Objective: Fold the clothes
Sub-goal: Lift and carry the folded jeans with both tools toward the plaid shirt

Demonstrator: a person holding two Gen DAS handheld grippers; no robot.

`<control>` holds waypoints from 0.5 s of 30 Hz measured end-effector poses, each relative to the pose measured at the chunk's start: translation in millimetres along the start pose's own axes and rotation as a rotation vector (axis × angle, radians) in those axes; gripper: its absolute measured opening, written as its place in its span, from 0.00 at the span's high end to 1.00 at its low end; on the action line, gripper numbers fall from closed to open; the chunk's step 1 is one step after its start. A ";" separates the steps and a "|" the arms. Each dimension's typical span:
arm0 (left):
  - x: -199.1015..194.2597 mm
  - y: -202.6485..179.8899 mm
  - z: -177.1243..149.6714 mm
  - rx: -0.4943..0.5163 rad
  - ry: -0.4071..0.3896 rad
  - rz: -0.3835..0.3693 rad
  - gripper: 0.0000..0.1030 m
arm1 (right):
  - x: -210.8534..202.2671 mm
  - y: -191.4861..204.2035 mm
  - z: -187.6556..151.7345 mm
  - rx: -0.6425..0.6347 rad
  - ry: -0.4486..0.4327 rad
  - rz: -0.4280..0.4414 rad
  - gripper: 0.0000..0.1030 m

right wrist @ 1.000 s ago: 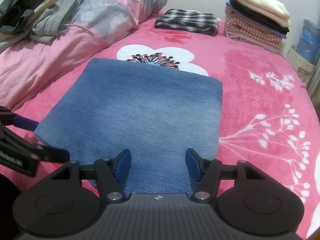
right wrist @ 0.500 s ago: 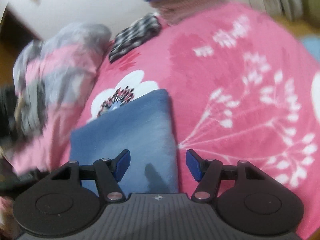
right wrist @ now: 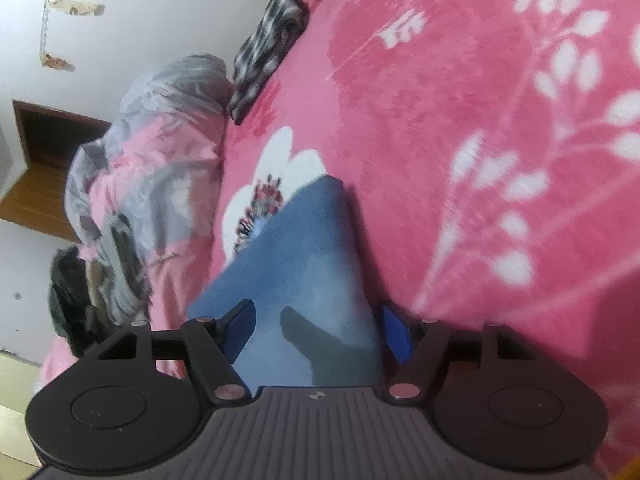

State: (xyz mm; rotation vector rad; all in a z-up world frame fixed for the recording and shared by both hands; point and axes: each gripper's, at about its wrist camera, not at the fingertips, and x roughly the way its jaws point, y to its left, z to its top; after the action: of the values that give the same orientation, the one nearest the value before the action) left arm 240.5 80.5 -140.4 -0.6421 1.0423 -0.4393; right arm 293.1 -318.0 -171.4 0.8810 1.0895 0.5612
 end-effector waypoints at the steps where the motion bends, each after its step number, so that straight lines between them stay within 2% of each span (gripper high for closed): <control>1: 1.7 0.8 1.5 -0.005 -0.002 -0.009 0.00 | 1.8 -0.6 2.2 0.004 0.000 0.012 0.31; 5: 1.4 -0.3 -0.7 0.020 0.013 -0.030 0.00 | -1.2 1.5 -5.6 -0.038 0.013 0.022 0.32; 11: -3.7 3.6 -11.0 0.029 0.082 -0.088 0.00 | -14.6 -4.8 -31.6 -0.026 0.117 0.066 0.32; 15: 4.4 11.9 -1.1 -0.058 0.078 -0.139 0.00 | -7.9 -10.8 -24.4 0.010 0.134 0.112 0.32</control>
State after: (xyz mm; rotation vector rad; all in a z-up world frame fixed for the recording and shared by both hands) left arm 241.9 86.2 -151.6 -0.7569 1.0907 -0.5606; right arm 267.3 -321.9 -181.0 0.9278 1.1699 0.7161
